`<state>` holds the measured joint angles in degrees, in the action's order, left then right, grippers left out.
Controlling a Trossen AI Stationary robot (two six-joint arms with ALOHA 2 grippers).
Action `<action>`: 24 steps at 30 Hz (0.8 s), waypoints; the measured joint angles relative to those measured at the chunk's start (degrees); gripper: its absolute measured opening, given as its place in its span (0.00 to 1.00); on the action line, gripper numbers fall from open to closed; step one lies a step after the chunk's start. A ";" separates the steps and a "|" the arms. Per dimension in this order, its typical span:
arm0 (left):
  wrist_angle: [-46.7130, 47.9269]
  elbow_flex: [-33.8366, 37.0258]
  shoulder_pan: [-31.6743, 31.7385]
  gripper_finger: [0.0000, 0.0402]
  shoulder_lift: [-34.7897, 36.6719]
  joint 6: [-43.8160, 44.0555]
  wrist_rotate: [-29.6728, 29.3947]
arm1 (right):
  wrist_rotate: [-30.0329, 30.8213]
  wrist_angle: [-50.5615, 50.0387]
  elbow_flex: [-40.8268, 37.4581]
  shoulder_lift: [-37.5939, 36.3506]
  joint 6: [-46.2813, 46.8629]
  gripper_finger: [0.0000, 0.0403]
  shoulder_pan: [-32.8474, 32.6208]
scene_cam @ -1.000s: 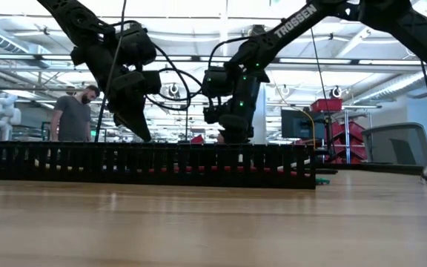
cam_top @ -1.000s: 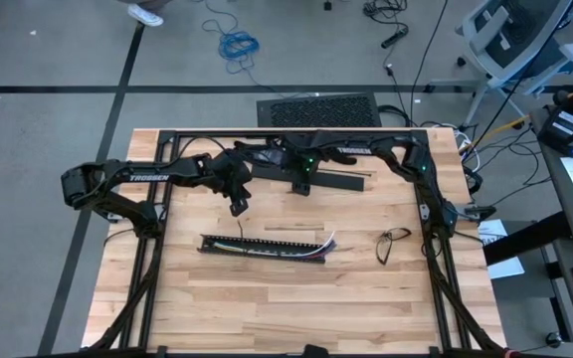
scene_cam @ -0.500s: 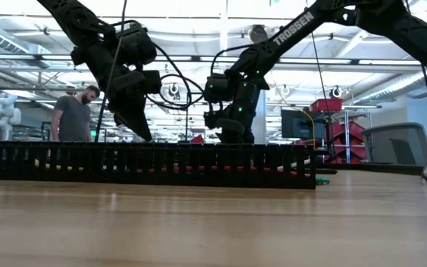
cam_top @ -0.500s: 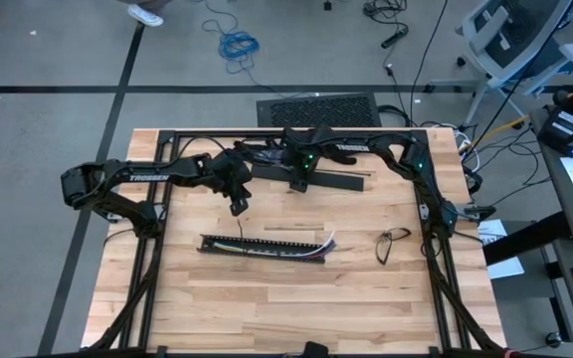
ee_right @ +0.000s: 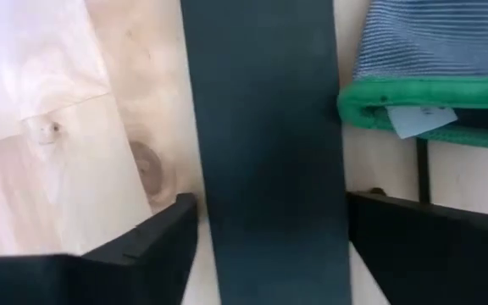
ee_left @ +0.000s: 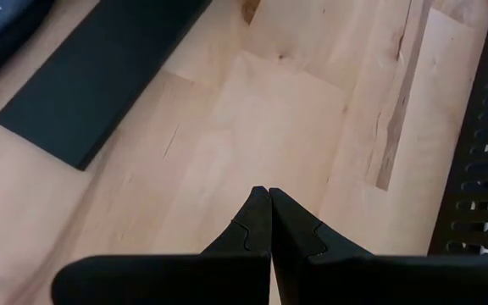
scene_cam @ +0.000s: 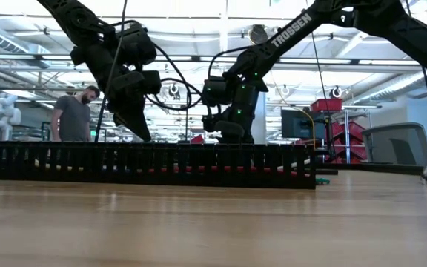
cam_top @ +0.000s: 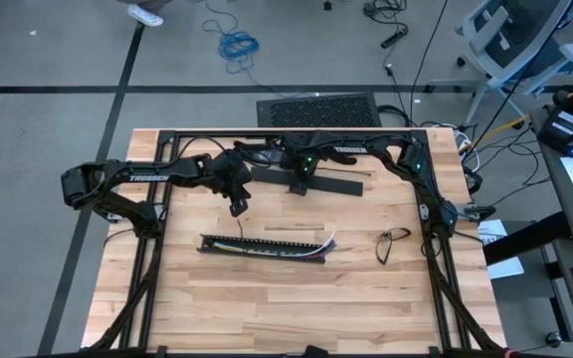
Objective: Ziptie cables
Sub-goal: Close the black cable duct
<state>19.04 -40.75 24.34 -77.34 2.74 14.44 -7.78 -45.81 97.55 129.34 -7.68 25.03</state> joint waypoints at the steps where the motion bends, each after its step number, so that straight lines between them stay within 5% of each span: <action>1: 0.03 0.00 -0.03 0.00 0.00 0.00 0.00 | -0.18 -0.04 -0.01 0.01 0.28 0.65 -0.05; 4: 0.00 0.00 -0.03 0.00 0.00 0.00 0.00 | -0.16 -0.23 -0.08 0.04 1.47 0.56 -0.16; 9: 0.05 0.00 -0.02 0.00 0.00 0.02 0.00 | -0.17 -0.21 -0.12 0.11 1.20 0.55 -0.22; 17: 0.57 0.00 0.00 0.00 0.00 0.17 0.00 | -0.03 -0.88 -0.16 0.15 3.67 0.67 -0.49; 24: 1.08 0.00 0.00 0.00 0.00 0.17 0.00 | -0.95 -1.47 -0.19 0.15 3.58 0.55 -0.45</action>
<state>20.12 -40.75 24.34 -77.34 2.92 14.44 -8.73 -47.28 97.36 129.49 -4.10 24.58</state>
